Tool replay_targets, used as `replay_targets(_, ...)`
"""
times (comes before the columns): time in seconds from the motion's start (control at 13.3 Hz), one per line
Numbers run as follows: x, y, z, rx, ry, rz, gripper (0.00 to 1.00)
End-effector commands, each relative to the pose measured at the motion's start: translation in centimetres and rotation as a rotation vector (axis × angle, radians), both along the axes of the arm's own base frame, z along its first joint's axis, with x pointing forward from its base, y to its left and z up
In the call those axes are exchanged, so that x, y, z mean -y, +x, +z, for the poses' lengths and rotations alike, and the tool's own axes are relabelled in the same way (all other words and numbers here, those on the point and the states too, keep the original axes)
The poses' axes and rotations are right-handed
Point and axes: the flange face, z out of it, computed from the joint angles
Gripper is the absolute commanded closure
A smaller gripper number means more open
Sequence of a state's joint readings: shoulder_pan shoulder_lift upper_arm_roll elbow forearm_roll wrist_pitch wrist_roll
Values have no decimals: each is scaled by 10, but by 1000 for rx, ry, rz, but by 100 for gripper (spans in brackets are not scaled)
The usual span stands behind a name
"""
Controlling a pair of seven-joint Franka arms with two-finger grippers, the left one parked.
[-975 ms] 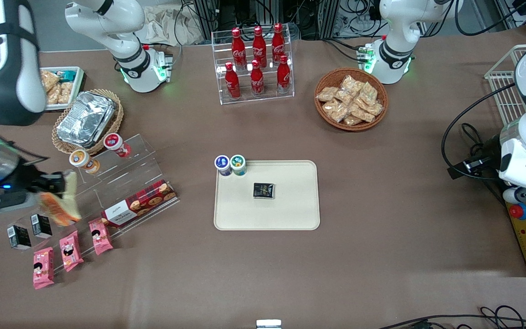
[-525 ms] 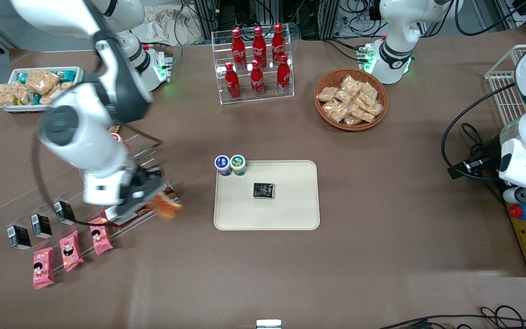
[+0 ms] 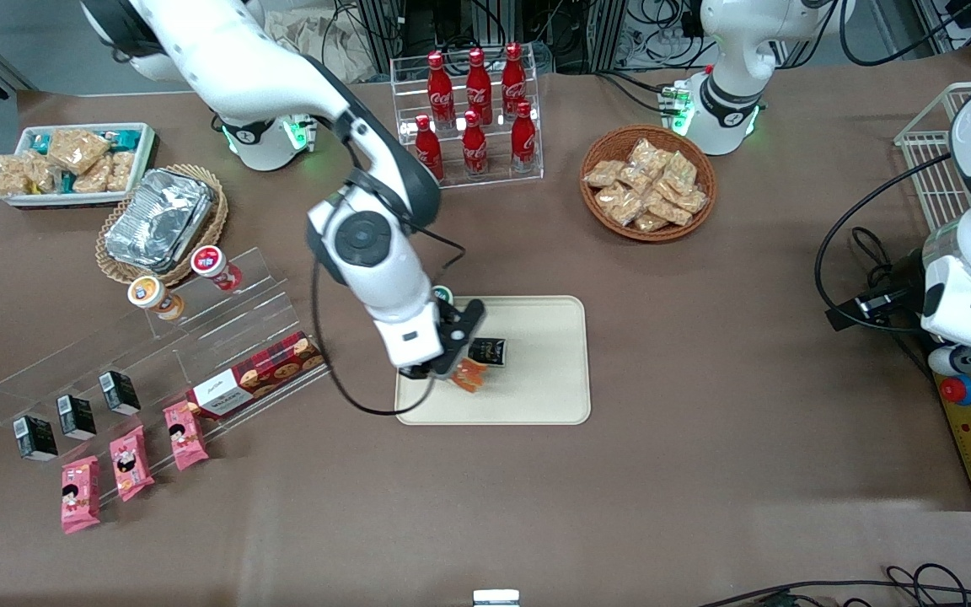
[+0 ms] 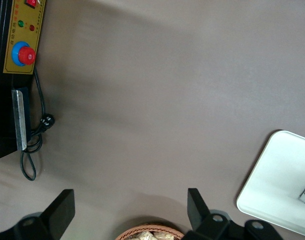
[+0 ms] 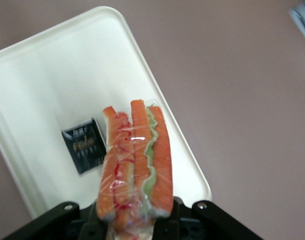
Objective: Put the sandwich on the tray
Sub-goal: 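Carry the held sandwich over to the cream tray, then lower the sandwich onto the tray beside the black box and open the right gripper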
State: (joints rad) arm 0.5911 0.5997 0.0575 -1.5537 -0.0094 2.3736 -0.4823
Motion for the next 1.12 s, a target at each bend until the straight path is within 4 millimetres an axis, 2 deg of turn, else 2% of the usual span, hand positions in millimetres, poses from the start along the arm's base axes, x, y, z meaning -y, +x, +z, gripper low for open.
replay_targets(0.0, -29, 8, -45, 109, 24, 180, 100)
replay_targets(0.22, -53, -3, -88, 162, 38, 286, 100)
replay_targets(0.3, -54, -4, -102, 168, 43, 294, 100)
replay_targets(0.38, -54, -4, -108, 179, 47, 299, 100)
replay_targets(0.67, -50, 0, -110, 203, 21, 381, 100)
replay_targets(0.82, -49, 3, -104, 217, 15, 405, 100)
replay_targets(0.97, -40, 9, -105, 224, -3, 401, 100)
replay_targets(1.05, -35, 13, -105, 225, -4, 391, 96)
